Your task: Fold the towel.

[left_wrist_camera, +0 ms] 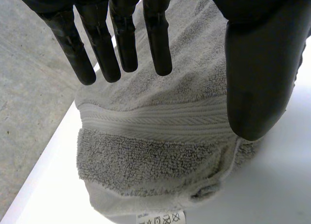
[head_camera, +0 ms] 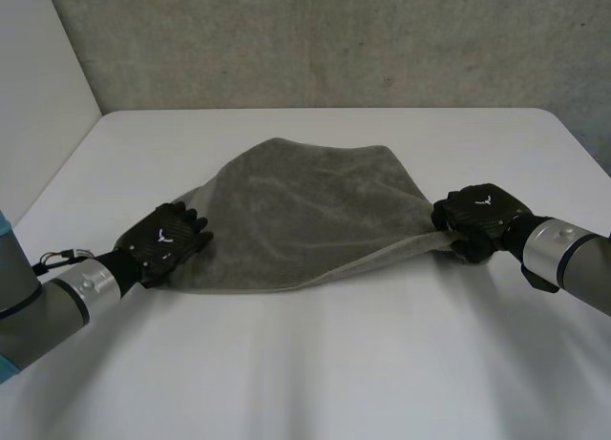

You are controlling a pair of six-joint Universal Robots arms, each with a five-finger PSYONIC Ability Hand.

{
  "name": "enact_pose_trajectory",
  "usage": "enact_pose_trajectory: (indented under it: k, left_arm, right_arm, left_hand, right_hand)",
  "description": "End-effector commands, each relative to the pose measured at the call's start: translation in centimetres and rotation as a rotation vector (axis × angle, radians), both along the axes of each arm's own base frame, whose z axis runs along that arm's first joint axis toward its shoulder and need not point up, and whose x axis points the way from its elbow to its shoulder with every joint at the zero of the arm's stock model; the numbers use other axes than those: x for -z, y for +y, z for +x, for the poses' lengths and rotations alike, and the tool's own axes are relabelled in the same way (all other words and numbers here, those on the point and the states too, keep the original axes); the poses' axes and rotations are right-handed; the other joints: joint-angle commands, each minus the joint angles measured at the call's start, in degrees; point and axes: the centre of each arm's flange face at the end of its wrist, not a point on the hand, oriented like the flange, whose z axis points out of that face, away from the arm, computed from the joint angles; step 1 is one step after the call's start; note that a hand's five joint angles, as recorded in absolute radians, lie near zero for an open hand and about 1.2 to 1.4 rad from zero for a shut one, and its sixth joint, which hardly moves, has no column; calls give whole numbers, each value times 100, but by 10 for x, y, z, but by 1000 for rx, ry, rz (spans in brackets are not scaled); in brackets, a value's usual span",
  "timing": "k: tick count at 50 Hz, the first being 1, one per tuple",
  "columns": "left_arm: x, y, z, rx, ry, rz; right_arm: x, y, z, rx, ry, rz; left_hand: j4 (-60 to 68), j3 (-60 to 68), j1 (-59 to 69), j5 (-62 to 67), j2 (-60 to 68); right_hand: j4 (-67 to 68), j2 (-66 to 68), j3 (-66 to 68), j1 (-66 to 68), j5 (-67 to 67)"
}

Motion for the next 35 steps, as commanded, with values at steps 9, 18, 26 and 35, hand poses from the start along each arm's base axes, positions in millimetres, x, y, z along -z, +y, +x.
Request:
enact_pose_trajectory:
  k: [9, 18, 26, 35]
  left_arm:
    - [-4, -7, 27, -85, 3, 124]
    - [-6, -12, 34, -109, 2, 140]
    - [-6, -15, 35, -112, 2, 130]
    - [2, -15, 35, -112, 3, 152]
  right_arm:
    - [1, 0, 0, 1, 6, -1]
    - [3, 0, 0, 0, 11, 2]
    - [4, 0, 1, -3, 12, 3]
    - [4, 0, 1, -3, 12, 3]
  left_hand:
    - [-92, -93, -29, 56, -73]
    - [-25, -26, 38, 123, -6]
    - [-25, -26, 38, 123, -6]
    - [26, 25, 88, 173, 45]
  right_hand:
    - [334, 501, 398, 391, 358]
    - [334, 501, 398, 391, 358]
    - [334, 501, 398, 391, 358]
    - [334, 501, 398, 391, 358]
